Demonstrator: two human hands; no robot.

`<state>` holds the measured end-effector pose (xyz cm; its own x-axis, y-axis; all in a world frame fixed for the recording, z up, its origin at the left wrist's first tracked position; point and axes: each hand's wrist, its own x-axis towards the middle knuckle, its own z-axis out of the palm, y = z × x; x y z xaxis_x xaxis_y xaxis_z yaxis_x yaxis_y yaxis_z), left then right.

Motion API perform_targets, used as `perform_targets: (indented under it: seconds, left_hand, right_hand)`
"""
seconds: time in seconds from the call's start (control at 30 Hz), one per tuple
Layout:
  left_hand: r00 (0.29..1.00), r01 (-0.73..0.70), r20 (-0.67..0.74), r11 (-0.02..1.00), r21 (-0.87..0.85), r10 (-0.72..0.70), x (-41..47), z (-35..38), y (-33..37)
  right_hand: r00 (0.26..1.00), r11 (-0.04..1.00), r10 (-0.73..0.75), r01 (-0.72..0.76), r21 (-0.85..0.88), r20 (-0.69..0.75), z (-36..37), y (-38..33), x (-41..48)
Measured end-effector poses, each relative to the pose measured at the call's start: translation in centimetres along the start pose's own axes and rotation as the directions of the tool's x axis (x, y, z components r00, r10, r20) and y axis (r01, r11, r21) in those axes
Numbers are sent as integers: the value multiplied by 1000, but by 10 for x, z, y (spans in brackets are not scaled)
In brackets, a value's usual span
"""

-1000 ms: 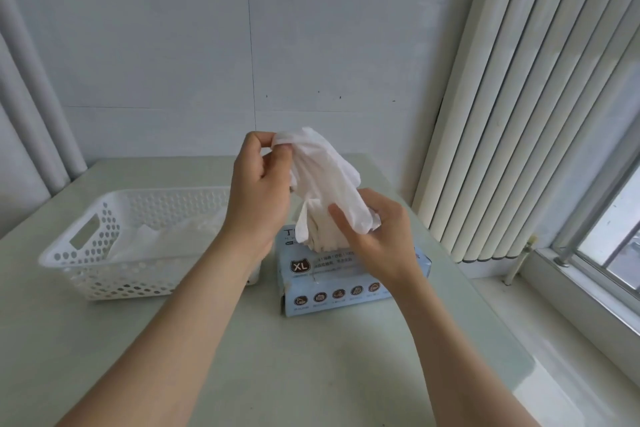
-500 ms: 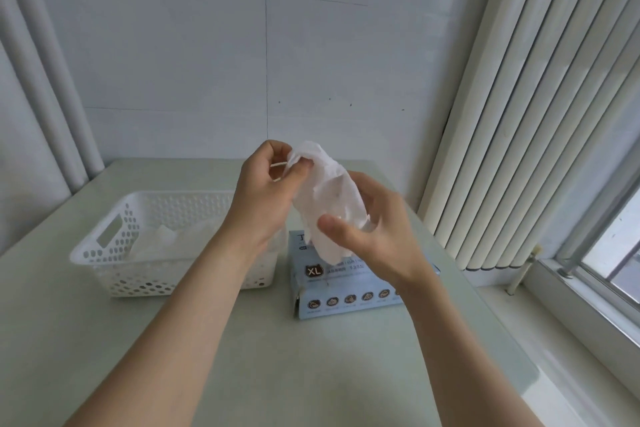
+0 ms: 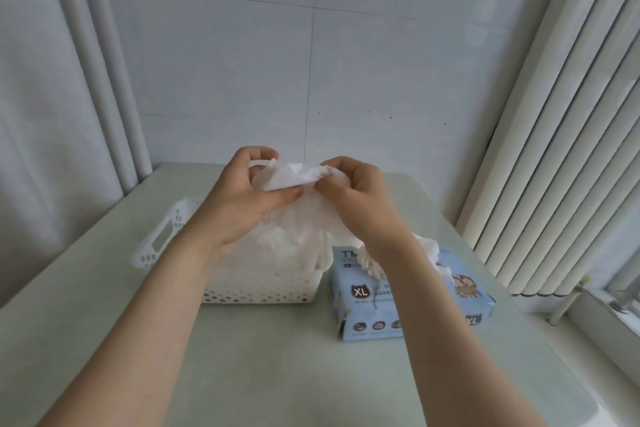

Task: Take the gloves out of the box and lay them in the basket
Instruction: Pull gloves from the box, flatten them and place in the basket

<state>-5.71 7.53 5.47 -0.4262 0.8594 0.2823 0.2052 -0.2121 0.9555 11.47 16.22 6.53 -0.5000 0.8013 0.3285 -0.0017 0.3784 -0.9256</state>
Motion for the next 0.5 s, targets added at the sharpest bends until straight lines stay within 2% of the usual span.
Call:
perform_targets:
  seconds: [0.13, 0.23, 0.3, 0.37, 0.5]
  left_hand:
    - [971, 49, 236, 999, 7, -50, -6, -19, 5]
    - [941, 142, 307, 989, 32, -145, -2, -32, -2]
    - [934, 189, 295, 979, 75, -203, 1, -37, -7]
    - [940, 204, 258, 973, 104, -225, 3, -38, -11]
    - [987, 116, 92, 982, 151, -130, 7, -34, -18]
  right_hand:
    - [997, 998, 45, -47, -45, -58, 8, 2, 6]
    - [999, 999, 46, -46, -9, -16, 13, 6, 8]
    - [999, 999, 42, -41, -31, 18, 16, 8, 7]
    - [997, 990, 43, -34, -136, 66, 15, 8, 6]
    - [976, 962, 125, -75, -262, 181, 16, 4, 3]
